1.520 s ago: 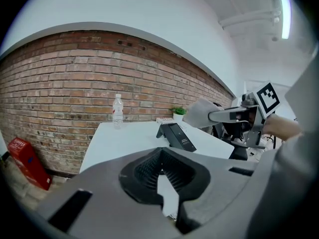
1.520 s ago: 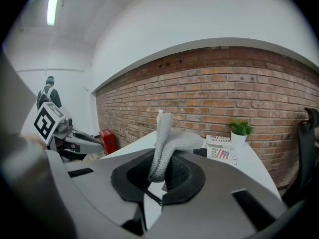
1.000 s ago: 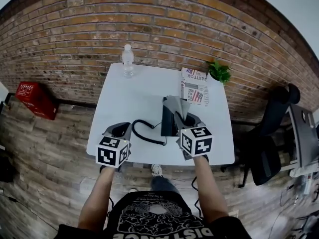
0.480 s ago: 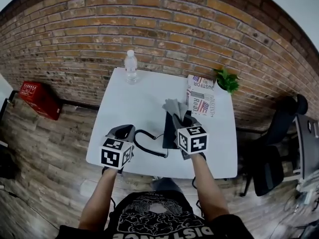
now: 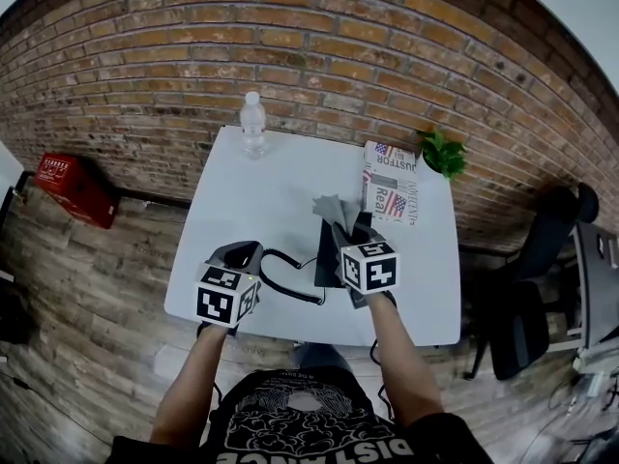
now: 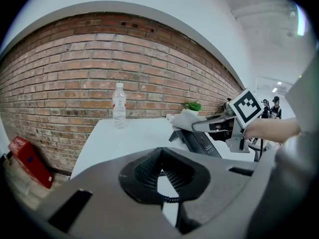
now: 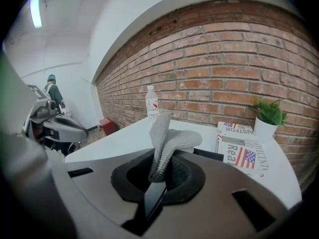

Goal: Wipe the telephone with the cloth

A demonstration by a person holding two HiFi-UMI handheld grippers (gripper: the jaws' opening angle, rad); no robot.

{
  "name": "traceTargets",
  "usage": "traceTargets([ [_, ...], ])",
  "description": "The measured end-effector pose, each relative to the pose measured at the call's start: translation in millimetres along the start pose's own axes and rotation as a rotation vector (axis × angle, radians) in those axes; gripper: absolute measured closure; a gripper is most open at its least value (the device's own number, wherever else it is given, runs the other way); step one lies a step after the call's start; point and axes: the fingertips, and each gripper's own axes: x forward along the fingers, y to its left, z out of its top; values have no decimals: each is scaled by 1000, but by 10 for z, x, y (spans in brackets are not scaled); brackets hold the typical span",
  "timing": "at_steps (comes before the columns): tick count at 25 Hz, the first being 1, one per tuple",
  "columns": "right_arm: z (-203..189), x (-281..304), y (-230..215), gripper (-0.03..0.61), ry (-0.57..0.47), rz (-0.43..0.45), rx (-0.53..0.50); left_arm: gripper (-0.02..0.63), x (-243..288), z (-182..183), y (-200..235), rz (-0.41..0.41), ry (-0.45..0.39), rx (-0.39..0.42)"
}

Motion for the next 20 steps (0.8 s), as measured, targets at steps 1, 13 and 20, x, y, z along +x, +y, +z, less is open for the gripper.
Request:
traceTargets([
  [1, -20, -5, 7, 568, 4, 0, 1, 607, 0, -11, -7, -1, 2, 2],
  [13, -259, -103, 102, 568, 34, 2, 14, 607, -125, -133, -93, -9, 8, 0],
  [20, -439, -161, 216, 568, 62, 12, 21, 607, -178, -194, -182, -24, 7, -5],
])
